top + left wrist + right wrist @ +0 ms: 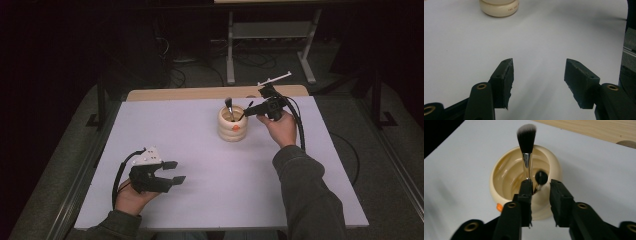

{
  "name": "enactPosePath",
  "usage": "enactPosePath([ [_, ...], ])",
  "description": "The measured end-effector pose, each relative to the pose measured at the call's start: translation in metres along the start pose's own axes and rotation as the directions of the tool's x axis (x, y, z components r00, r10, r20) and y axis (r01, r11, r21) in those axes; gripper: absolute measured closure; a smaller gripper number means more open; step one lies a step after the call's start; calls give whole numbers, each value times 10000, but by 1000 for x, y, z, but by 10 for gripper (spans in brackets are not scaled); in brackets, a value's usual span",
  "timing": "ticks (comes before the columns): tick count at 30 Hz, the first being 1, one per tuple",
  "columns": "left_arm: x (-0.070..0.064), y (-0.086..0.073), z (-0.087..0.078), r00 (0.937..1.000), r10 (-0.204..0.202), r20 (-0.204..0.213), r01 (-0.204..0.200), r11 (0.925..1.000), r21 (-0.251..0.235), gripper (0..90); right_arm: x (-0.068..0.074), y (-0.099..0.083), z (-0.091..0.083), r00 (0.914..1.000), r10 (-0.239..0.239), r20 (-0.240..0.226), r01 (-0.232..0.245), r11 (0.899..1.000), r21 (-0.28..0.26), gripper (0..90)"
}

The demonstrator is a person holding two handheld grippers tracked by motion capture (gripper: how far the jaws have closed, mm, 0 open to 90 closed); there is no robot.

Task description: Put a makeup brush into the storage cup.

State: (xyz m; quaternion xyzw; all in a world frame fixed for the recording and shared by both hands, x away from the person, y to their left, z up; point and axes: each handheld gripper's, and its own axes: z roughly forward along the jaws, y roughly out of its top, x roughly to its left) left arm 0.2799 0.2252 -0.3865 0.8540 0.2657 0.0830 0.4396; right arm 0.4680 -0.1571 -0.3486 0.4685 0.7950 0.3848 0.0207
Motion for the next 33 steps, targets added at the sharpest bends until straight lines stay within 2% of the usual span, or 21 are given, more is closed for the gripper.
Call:
enactPosePath([
  [11, 2, 0, -2, 9998, -149, -109, 148, 9999, -67, 394, -6, -22, -22, 9995, 62, -310, -84, 9973, -727, 535],
  [14, 3, -1, -2, 9997, -174, -177, 172, 9998, -74, 387, -7, -29, -26, 9986, -92, -512, 46, 9959, -900, 511],
  [23, 5, -2, -2, 9989, -321, -338, 318, 9995, -77, 361, -6, -47, -29, 9974, -420, -583, 361, 9946, -978, 435],
  [26, 6, -2, -4, 9982, -415, -422, 406, 9989, -226, 353, -4, -53, -29, 9967, -556, -598, 491, 9932, -1057, 414],
  [33, 8, -2, -6, 9970, -562, -533, 548, 9981, -268, 339, 2, -63, -31, 9947, -744, -706, 662, 9915, -1120, 379],
])
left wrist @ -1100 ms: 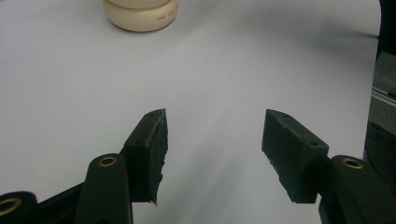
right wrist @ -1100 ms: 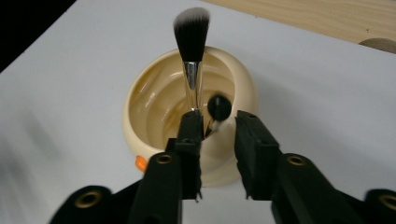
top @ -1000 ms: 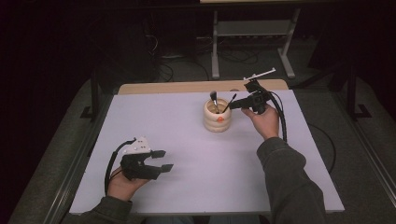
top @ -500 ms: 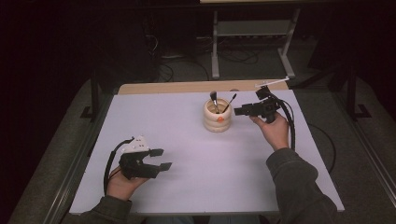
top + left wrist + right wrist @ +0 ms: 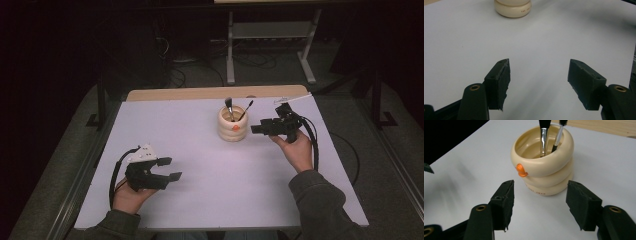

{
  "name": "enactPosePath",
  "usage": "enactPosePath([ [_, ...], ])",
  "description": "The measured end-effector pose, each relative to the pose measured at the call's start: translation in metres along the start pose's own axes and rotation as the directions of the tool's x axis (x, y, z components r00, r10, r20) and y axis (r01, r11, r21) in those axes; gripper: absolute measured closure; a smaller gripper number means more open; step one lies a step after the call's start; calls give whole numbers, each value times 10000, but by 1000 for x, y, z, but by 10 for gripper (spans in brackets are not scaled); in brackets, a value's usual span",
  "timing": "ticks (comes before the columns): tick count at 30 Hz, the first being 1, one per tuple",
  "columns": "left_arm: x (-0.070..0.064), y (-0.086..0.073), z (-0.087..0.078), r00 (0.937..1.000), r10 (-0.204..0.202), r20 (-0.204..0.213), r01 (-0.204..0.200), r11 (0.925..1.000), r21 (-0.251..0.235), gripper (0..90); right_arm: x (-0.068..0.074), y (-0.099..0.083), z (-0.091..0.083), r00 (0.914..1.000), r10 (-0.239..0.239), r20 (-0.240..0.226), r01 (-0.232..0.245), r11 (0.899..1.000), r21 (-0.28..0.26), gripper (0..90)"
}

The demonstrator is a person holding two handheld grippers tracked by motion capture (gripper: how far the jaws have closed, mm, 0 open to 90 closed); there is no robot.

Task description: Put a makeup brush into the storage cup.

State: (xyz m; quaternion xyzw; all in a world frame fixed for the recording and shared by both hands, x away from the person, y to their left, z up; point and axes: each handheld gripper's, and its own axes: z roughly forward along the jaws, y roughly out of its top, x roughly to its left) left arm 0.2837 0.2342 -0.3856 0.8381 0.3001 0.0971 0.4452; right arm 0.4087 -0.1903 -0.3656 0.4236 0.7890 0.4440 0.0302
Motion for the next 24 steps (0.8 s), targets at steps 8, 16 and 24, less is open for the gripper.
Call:
enactPosePath([
  [8, 2, 0, -1, 10000, -22, -93, 21, 10000, -61, 324, 7, -7, -3, 9998, -199, -21, 199, 9998, -6, 348],
  [16, 4, -1, -2, 9996, -192, -193, 190, 9997, -121, 304, 15, -13, -6, 9994, -268, 206, 268, 9996, 18, 290],
  [24, 7, -1, -4, 9995, -120, -290, 118, 9999, -63, 293, 18, -19, -8, 9990, -314, 305, 315, 9995, -40, 257],
])
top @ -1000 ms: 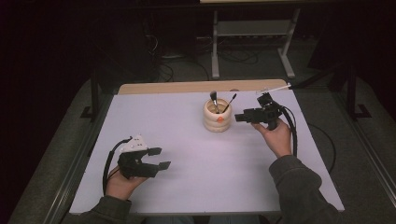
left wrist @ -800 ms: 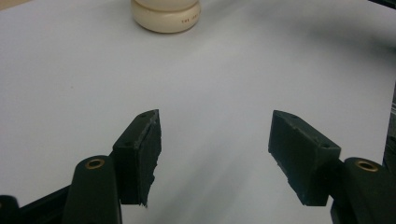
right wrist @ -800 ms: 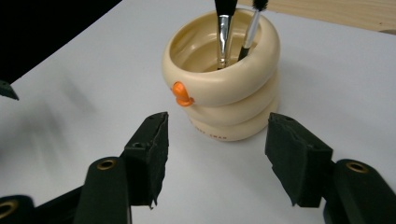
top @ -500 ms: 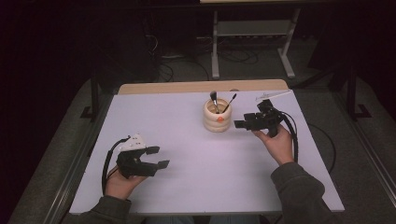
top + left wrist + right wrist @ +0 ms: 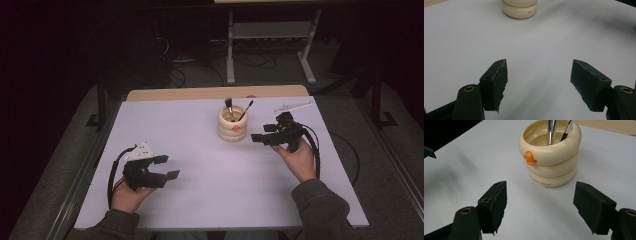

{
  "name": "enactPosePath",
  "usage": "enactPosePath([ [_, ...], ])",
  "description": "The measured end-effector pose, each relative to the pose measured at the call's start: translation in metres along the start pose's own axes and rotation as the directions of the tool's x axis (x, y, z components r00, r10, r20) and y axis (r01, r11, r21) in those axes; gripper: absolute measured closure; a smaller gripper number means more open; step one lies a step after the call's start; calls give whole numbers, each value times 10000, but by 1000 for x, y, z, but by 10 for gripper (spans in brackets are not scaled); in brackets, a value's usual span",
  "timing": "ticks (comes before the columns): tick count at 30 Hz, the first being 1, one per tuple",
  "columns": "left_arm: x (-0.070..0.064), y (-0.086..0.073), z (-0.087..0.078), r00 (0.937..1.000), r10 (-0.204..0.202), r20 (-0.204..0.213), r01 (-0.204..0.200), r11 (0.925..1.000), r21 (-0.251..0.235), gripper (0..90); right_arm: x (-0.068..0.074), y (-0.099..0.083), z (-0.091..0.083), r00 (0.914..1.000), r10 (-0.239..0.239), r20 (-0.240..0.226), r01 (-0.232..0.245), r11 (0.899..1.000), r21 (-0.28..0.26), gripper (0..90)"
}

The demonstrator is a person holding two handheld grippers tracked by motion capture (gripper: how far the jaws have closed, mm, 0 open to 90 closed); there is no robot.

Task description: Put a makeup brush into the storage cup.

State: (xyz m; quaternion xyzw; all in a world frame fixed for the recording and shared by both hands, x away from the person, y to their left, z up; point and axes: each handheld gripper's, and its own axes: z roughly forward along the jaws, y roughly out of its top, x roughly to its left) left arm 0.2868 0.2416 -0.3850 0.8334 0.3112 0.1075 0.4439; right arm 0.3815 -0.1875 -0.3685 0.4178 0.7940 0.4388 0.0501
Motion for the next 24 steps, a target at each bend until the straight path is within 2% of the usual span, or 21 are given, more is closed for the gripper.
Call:
enactPosePath([
  [8, 0, 0, -1, 9997, -225, -67, 224, 9997, -104, 280, 3, -10, -5, 9999, -57, -150, 53, 9997, -240, 255],
  [16, 3, -1, -2, 9997, -211, -139, 209, 9997, -113, 268, 7, -21, -8, 9995, -59, -309, 48, 9994, -344, 255],
  [21, 4, -1, -2, 9994, -279, -186, 277, 9995, -139, 263, 9, -28, -10, 9997, -111, -213, 108, 9998, -166, 255],
  [24, 4, -2, -2, 9994, -261, -209, 259, 9996, -122, 261, 10, -33, -13, 9998, -160, -121, 157, 9996, -251, 246],
])
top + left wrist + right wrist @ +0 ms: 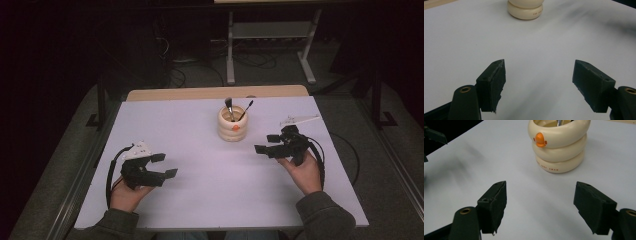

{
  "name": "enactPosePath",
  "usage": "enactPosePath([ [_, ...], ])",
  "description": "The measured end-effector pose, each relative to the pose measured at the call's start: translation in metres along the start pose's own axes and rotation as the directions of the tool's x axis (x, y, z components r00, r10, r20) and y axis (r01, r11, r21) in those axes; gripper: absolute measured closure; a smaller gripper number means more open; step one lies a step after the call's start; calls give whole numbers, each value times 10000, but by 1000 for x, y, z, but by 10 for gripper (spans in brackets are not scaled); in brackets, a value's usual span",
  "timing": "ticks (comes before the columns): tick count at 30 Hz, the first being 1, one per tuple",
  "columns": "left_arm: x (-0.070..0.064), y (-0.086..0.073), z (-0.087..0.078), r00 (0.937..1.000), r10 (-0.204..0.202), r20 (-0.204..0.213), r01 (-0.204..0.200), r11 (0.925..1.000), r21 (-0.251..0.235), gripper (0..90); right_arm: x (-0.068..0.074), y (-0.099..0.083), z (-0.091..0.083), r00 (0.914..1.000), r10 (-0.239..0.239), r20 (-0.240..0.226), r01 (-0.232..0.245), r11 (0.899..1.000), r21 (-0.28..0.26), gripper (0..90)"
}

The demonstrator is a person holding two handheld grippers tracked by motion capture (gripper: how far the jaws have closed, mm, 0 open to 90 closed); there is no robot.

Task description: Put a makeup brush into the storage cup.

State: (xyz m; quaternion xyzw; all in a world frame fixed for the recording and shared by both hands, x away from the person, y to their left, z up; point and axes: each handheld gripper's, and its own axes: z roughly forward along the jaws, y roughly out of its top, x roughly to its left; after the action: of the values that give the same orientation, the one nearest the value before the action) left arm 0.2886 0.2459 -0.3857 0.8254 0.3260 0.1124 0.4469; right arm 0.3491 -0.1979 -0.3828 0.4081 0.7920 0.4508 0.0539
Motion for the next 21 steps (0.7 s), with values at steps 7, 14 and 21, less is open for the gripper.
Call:
enactPosePath([
  [7, -1, 0, 1, 9999, 23, -169, -21, 10000, 94, 239, 3, -14, -3, 10000, 30, 69, -31, 10000, 76, 241],
  [14, -1, -1, 3, 9999, -37, -128, 39, 9999, 134, 239, 8, -27, -7, 10000, -54, 26, 53, 9998, 171, 238],
  [21, -1, -4, 5, 9999, -143, -6, 144, 9998, 156, 231, 7, -48, -15, 9999, 161, 22, -161, 9999, 37, 224],
])
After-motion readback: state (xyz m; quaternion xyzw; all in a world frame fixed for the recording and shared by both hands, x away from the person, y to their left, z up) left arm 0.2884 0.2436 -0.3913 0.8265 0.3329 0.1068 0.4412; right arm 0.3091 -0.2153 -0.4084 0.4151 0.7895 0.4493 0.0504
